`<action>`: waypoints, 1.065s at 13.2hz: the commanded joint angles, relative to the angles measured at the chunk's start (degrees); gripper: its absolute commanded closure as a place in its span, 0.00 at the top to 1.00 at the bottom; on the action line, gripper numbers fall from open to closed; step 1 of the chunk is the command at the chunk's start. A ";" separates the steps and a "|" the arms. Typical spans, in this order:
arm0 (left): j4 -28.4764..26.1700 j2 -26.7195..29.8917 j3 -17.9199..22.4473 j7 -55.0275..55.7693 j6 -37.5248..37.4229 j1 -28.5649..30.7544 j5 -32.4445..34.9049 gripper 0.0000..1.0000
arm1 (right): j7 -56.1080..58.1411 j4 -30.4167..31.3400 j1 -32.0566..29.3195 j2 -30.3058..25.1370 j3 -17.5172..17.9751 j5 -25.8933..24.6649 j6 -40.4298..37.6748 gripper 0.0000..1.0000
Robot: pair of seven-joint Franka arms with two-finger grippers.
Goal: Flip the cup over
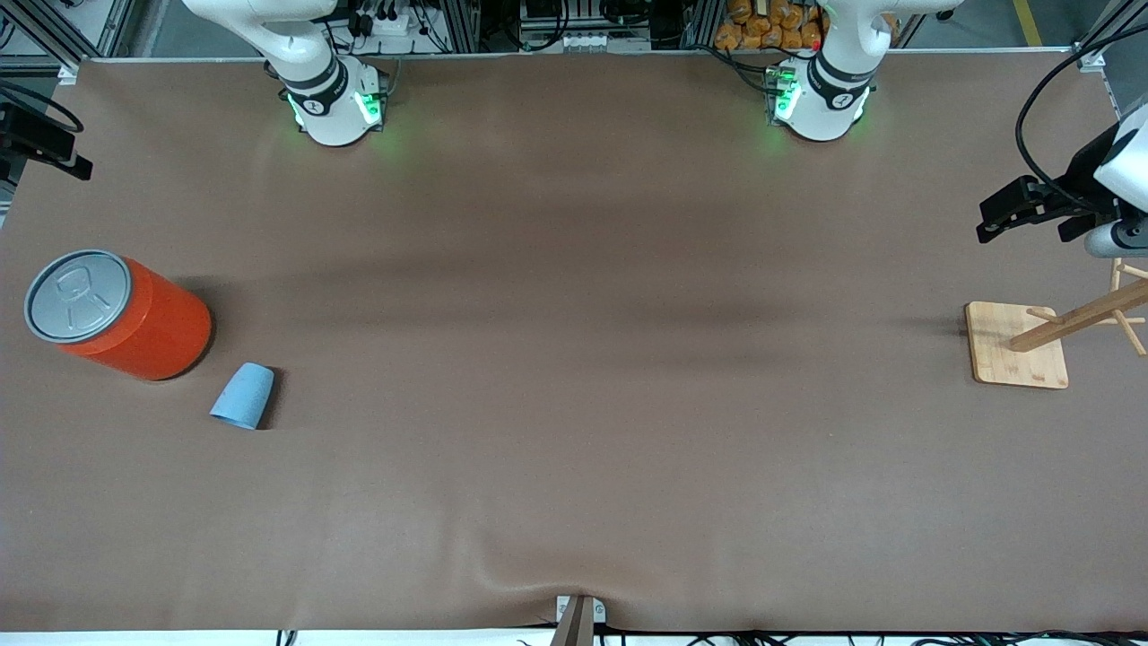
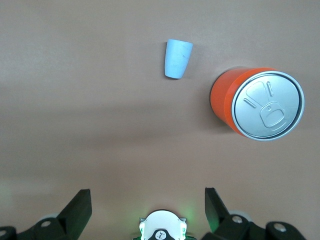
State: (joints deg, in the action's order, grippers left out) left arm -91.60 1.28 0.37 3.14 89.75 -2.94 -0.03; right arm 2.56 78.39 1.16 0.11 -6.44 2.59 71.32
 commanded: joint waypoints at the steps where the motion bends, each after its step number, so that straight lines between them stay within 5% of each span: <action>1: 0.72 -0.13 -0.02 -0.68 -0.37 0.22 -1.11 1.00 | -0.89 1.41 -0.19 -0.90 0.55 -1.18 0.49 1.00; 7: 0.72 -0.48 0.15 -0.86 -0.46 0.57 -2.43 1.00 | -1.50 5.26 0.25 1.29 0.64 -1.53 1.02 1.00; 14: 0.46 -0.48 0.07 -0.68 -0.54 0.48 -2.34 1.00 | 1.21 9.66 0.77 13.85 0.81 0.22 11.19 1.00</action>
State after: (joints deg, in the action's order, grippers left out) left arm -91.65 1.06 0.55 3.14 89.72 -2.82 -1.60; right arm 2.71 86.72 1.62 11.04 -5.63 2.49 79.81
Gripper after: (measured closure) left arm 0.000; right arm 0.000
